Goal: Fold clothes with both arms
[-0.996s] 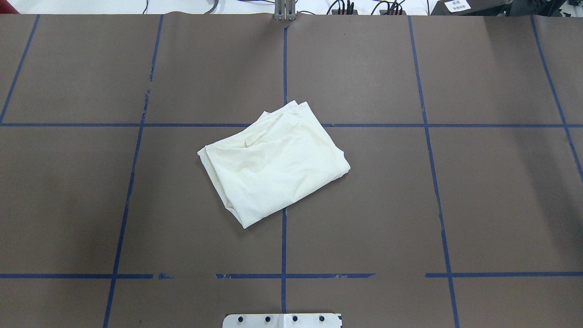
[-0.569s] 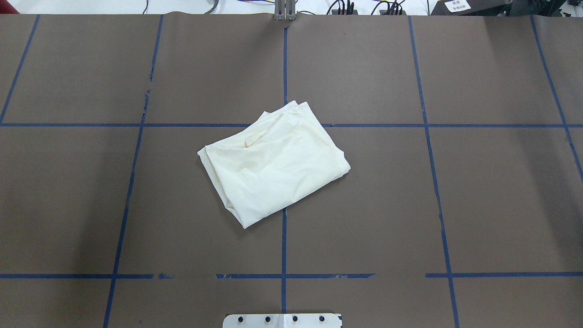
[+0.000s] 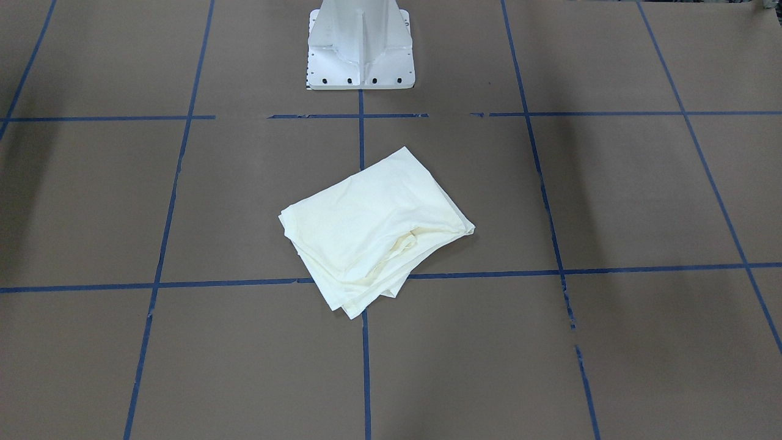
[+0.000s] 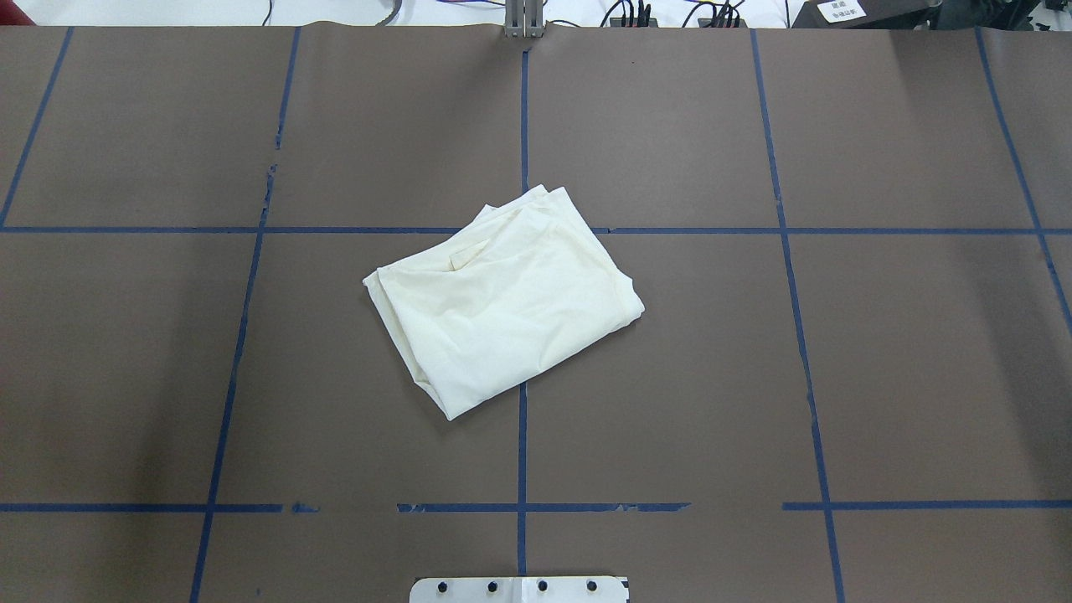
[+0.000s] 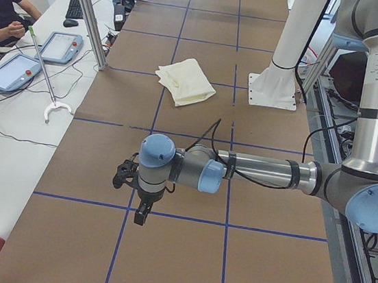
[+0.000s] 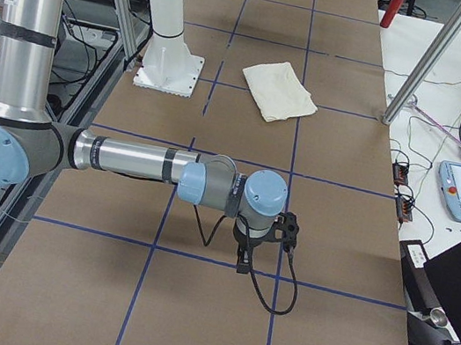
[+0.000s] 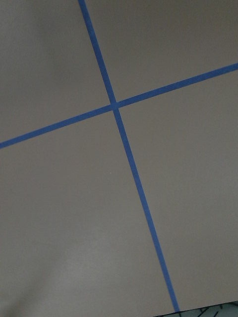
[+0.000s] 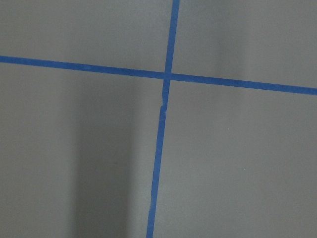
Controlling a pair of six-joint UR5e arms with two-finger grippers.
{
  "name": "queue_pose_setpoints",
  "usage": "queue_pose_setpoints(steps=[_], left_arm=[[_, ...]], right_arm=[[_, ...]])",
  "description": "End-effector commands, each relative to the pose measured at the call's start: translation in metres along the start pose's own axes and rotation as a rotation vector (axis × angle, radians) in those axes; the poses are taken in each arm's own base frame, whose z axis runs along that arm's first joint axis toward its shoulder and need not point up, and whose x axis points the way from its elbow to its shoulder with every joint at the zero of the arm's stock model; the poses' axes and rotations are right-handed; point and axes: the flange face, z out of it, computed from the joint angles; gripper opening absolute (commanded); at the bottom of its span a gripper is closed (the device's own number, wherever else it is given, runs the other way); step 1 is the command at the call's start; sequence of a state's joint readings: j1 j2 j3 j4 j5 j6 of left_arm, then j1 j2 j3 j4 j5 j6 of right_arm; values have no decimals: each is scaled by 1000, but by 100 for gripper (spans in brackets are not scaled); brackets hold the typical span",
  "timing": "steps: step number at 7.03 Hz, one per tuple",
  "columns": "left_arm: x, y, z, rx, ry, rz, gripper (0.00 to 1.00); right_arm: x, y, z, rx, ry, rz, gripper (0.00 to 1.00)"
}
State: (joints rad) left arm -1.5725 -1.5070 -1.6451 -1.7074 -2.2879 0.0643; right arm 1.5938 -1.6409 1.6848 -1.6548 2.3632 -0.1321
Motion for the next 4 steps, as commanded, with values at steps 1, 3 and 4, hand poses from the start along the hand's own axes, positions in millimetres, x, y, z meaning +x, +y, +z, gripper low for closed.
queue_pose_setpoints(steps=[1, 3, 4], left_arm=[[19, -4, 1, -7, 40, -52, 100], [18, -6, 0, -3, 31, -50, 100], [19, -5, 0, -5, 33, -50, 100]], right_arm=[[6, 14, 7, -9, -20, 58, 100], [12, 23, 9, -12, -37, 79, 100], [13, 24, 7, -8, -37, 83, 100]])
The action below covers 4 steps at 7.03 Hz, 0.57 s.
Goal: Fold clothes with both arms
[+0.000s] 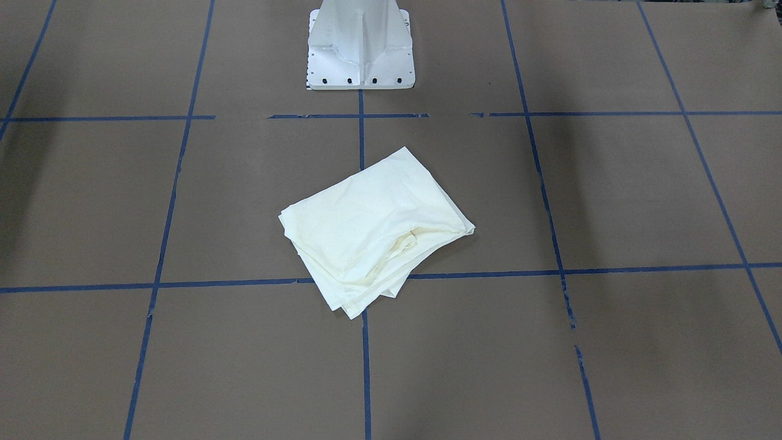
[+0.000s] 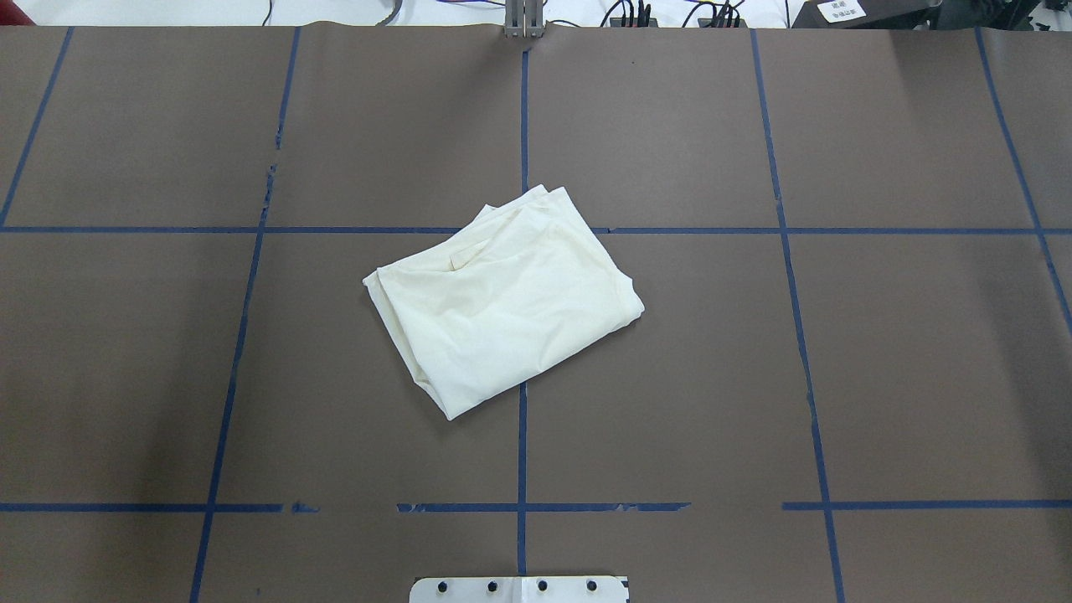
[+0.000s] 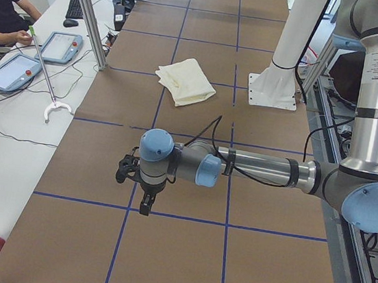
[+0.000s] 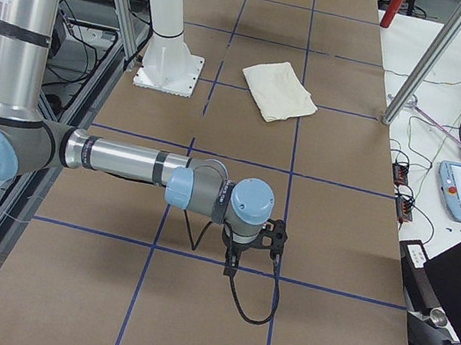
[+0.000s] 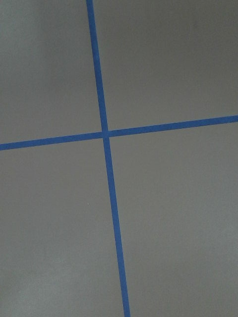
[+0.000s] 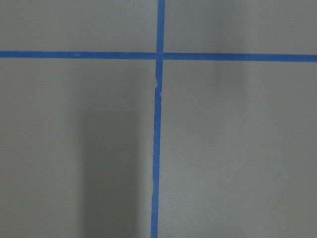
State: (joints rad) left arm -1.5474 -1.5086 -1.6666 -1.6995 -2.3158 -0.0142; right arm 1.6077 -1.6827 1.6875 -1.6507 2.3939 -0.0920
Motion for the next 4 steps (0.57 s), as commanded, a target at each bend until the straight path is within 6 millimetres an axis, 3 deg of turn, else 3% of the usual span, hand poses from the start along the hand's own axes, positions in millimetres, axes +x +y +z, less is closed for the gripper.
queue_pose_setpoints(steps=[1, 4], left_arm=[[-1, 1, 0, -1, -1, -4, 100], [-3, 3, 2, -5, -3, -11, 100]], right_arm=[[2, 2, -1, 3, -4, 8, 100], [-1, 1, -3, 8, -14, 3, 100]])
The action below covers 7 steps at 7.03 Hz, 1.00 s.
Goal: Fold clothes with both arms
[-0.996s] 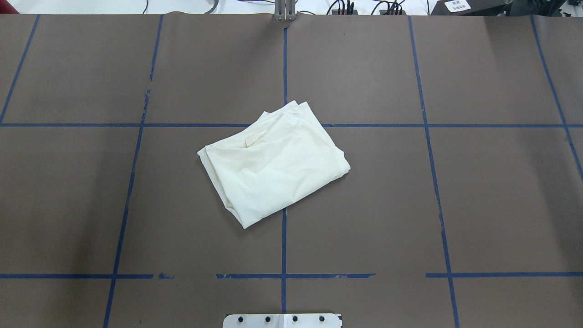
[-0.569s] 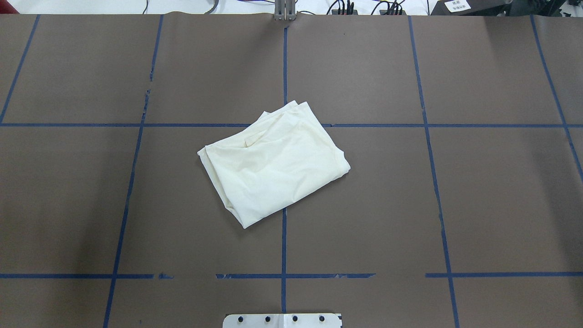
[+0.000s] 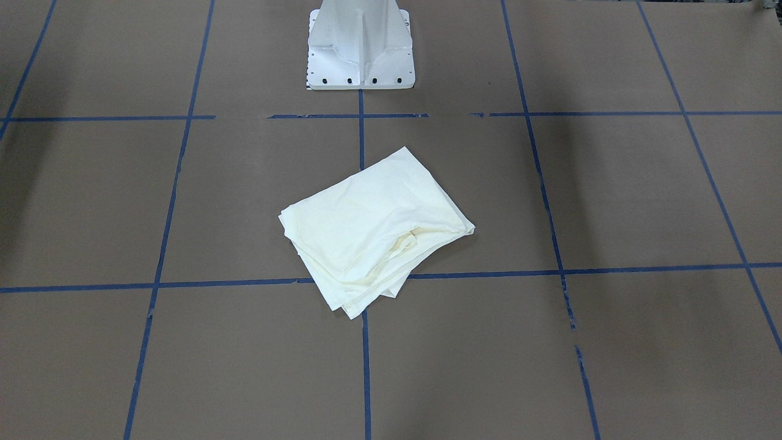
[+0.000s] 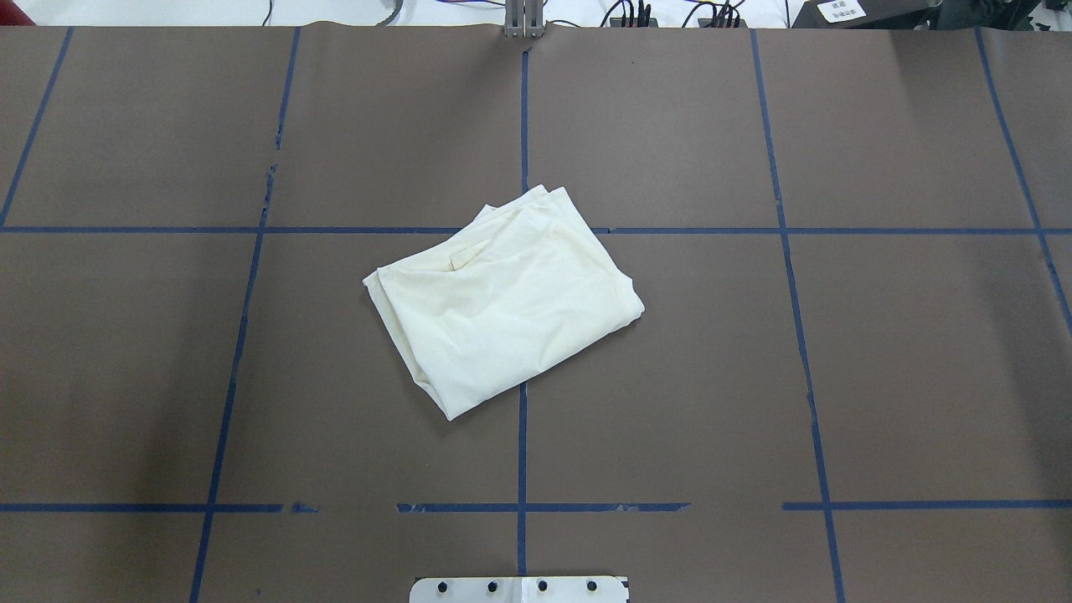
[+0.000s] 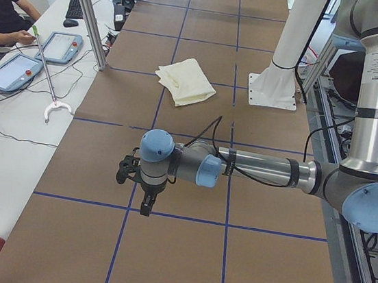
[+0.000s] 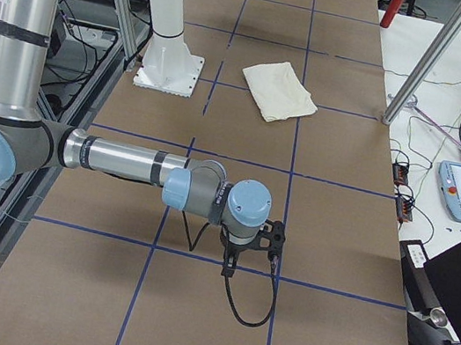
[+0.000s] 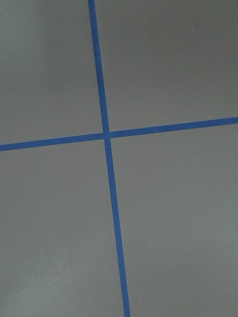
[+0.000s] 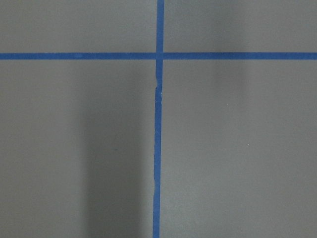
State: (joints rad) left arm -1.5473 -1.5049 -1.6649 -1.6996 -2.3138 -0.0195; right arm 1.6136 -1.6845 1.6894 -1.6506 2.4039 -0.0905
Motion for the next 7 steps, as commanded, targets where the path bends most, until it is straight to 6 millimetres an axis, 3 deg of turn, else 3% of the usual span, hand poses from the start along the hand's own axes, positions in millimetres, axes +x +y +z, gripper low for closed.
queue_pose_setpoints(steps=[1, 7], left_arm=[[-2, 1, 3, -6, -2, -4, 100], [0, -1, 0, 4, 0, -81, 100]], right_arm=[[-4, -1, -2, 6, -13, -5, 100], [-8, -5, -5, 13, -30, 1, 100]])
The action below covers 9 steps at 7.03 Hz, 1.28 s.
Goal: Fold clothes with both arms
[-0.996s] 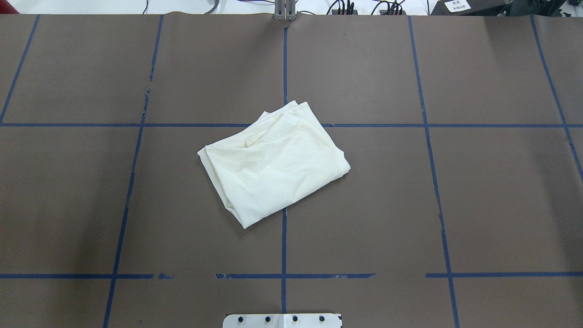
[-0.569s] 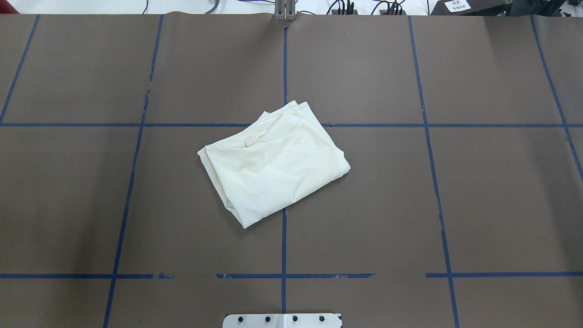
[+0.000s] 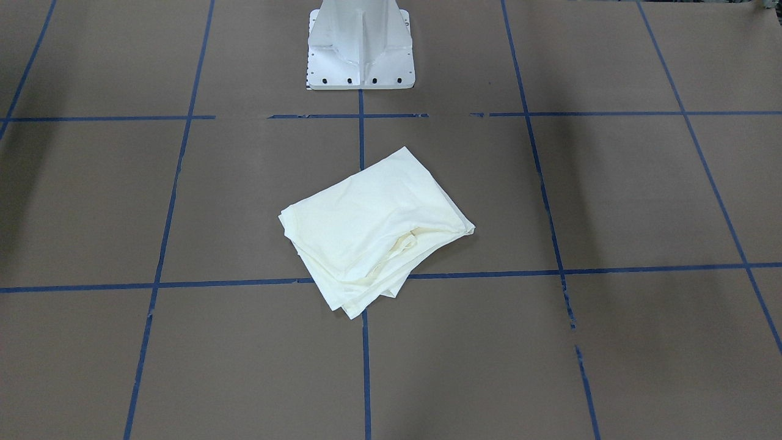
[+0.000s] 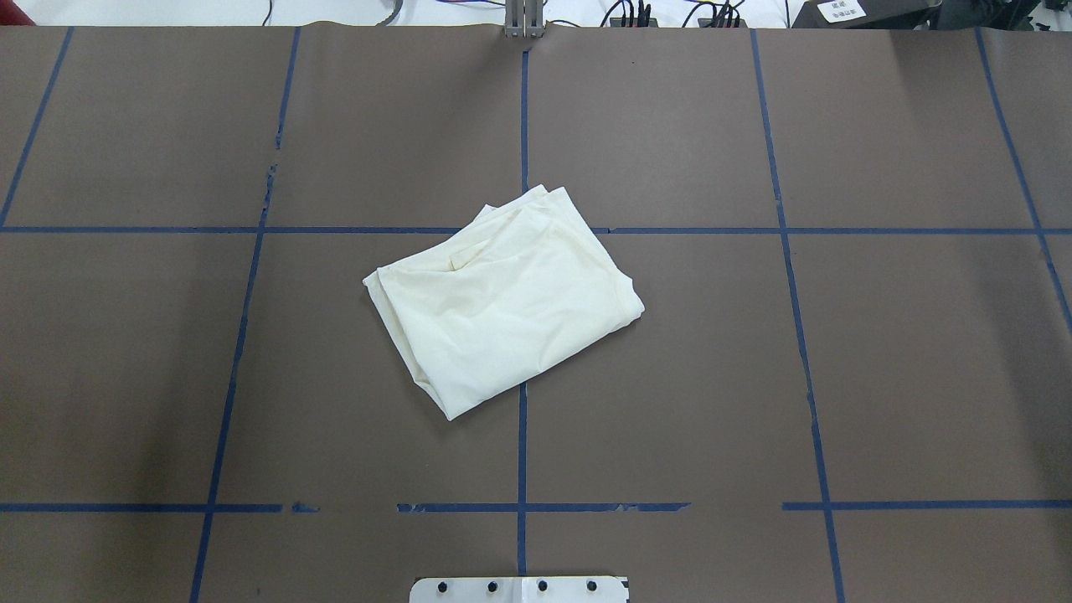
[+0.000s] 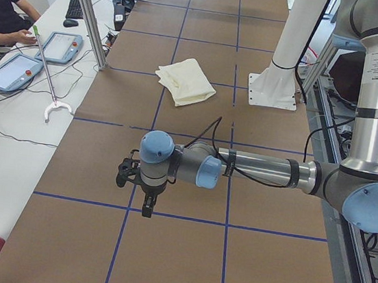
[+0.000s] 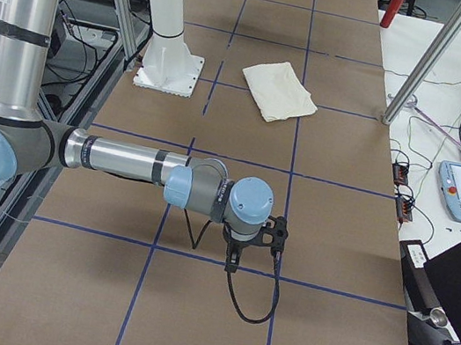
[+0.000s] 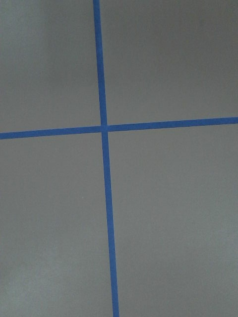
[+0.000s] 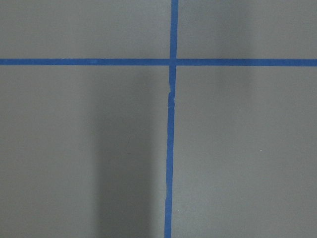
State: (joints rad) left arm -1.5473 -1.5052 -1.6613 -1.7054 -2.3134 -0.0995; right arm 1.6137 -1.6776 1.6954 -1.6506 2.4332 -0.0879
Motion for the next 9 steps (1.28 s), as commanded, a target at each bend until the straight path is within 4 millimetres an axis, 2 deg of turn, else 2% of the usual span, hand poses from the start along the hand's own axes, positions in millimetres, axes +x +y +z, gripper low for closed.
queue_pose_setpoints(steps=[1, 4, 9], left_arm=[[1, 0, 0, 0, 0, -3, 100], [1, -1, 0, 0, 0, -3, 100], [1, -1, 0, 2, 0, -3, 100]], right_arm=[[-5, -4, -4, 10, -1, 77, 100], [-6, -5, -5, 21, 1, 89, 100], [3, -2, -2, 59, 57, 63, 100]])
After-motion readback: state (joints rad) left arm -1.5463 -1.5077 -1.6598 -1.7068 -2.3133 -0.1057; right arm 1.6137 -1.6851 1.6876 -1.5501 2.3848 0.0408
